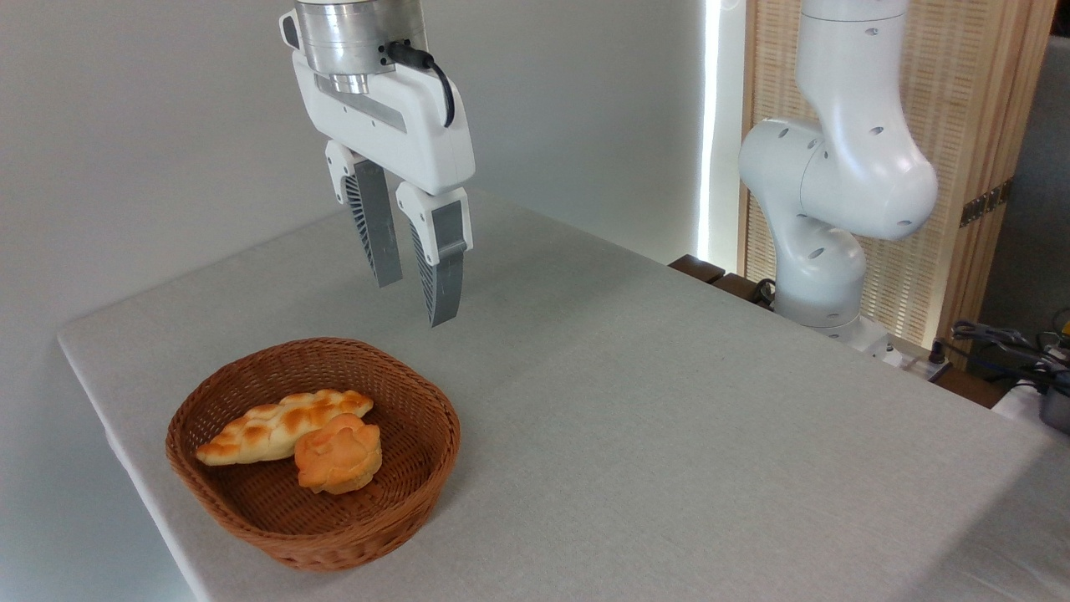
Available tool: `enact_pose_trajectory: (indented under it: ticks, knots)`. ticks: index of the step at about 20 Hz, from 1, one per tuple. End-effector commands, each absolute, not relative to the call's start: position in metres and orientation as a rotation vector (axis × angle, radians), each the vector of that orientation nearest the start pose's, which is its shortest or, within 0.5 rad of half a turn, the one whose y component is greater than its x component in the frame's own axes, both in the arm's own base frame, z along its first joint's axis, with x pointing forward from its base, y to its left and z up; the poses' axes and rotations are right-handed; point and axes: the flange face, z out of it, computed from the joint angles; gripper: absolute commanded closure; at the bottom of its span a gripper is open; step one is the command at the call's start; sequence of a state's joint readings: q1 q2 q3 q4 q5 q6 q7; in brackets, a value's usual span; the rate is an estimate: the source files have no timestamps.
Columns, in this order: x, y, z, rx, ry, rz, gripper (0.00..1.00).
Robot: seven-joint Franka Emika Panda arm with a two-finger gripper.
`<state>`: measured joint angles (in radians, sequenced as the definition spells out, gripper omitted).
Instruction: Put bread into the basket
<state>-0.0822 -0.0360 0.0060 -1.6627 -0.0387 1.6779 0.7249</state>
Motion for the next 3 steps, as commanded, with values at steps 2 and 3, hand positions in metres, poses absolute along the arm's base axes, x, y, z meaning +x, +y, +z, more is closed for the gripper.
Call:
enact_pose_trajectory:
  ticks: [2, 3]
  knots:
    - [0.549, -0.0414, 0.6139, -2.918, 1.206, -0.052, 0.0]
    - [0.549, -0.0414, 0.6139, -2.918, 1.206, -0.052, 0.0]
